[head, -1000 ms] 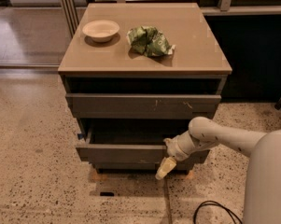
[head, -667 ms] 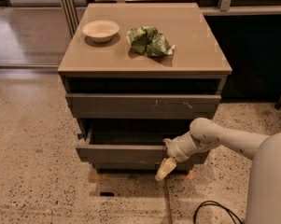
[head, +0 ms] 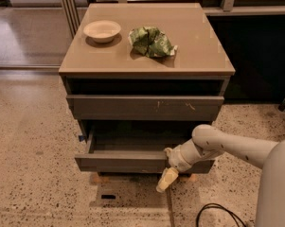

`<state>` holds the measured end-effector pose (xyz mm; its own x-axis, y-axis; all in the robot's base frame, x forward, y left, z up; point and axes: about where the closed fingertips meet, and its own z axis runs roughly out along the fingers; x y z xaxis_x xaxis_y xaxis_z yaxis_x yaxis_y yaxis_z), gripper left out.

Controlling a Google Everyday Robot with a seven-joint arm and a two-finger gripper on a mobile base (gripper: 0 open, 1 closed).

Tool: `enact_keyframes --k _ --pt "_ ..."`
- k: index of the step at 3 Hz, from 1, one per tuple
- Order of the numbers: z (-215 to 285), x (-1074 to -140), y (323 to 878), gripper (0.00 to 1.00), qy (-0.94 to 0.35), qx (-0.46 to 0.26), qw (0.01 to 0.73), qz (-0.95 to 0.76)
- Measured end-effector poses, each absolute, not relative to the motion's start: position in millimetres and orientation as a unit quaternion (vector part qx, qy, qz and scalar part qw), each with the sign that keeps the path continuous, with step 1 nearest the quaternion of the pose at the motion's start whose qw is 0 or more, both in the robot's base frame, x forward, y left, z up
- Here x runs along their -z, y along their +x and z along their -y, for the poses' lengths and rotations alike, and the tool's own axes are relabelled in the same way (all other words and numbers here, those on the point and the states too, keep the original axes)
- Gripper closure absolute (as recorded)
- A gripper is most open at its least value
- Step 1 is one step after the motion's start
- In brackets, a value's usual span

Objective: Open middle drawer

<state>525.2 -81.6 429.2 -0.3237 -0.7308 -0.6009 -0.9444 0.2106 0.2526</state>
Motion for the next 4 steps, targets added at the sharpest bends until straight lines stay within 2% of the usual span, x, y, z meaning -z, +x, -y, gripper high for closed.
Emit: enact_keyframes --k 4 --pt "78.8 -437.4 513.0 0.00 -0.552 -0.324 0.180 -0.747"
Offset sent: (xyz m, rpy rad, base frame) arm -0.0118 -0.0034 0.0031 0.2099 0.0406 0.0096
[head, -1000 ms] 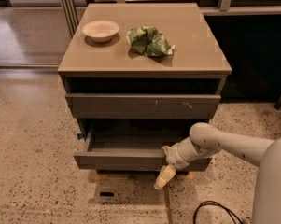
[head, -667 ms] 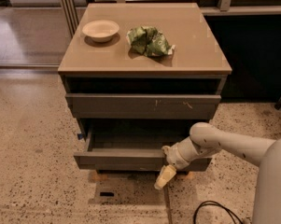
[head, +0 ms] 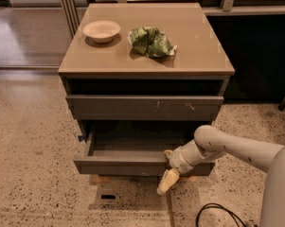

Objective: Open middle drawer

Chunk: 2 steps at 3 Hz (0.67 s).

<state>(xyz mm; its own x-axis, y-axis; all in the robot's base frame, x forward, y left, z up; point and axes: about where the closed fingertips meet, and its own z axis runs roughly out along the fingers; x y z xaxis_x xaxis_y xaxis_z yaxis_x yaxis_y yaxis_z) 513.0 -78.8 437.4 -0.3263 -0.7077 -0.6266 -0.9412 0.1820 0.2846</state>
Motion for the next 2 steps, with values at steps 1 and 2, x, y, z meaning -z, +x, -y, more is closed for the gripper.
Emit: enact_keyframes --k 1,2 --pt "78.8 -436.3 512.9 0.00 -0.550 -0.325 0.176 -0.748" --pt "77.6 -436.0 510.0 0.00 -0.553 -0.329 0.169 -0.747"
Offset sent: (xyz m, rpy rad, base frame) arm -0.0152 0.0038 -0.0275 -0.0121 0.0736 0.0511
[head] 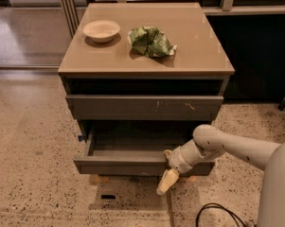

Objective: Open middle drawer

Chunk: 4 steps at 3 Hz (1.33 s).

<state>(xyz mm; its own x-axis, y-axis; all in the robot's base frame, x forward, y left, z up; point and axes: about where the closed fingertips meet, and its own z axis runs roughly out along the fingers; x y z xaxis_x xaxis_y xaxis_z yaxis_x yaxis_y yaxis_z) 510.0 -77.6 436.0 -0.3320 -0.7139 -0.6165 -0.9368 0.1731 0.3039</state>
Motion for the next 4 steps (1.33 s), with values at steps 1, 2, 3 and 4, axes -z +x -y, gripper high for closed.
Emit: enact_keyframes --k 1,2,3,4 --pt "76.0 -436.1 501.5 0.00 -0.554 -0.335 0.161 -0.745" --pt "74.4 -442.0 478.8 0.00 -0.546 -0.345 0.153 -0.748" --pt "72.4 -441.2 475.0 0.00 -0.547 -0.347 0.154 -0.746" --pt "68.2 -442.4 451.9 0.00 -0.548 -0.359 0.149 -0.741"
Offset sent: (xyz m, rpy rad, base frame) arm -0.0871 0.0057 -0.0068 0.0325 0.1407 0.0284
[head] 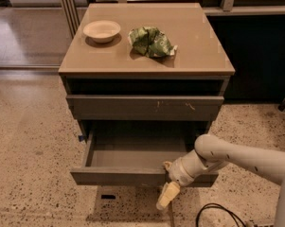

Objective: Open middle drawer

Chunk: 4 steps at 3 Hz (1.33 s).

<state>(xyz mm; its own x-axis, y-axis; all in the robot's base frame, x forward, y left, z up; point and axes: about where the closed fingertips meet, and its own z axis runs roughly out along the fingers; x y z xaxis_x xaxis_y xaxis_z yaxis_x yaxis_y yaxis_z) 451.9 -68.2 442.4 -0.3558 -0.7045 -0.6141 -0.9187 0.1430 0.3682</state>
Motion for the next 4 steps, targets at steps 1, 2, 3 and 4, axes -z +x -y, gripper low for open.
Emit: enact_keyframes --k 1,2,3,4 --pt "65.4 -453.3 409.8 0.00 -0.542 -0.377 0.135 -0.738" --pt "65.4 -453.2 409.7 0.00 -0.542 -0.377 0.135 -0.738" --pt "63.3 -450.5 406.4 0.00 -0.547 -0.385 0.127 -0.732" --pt "61.5 -450.9 396.8 0.00 -0.551 -0.394 0.117 -0.726"
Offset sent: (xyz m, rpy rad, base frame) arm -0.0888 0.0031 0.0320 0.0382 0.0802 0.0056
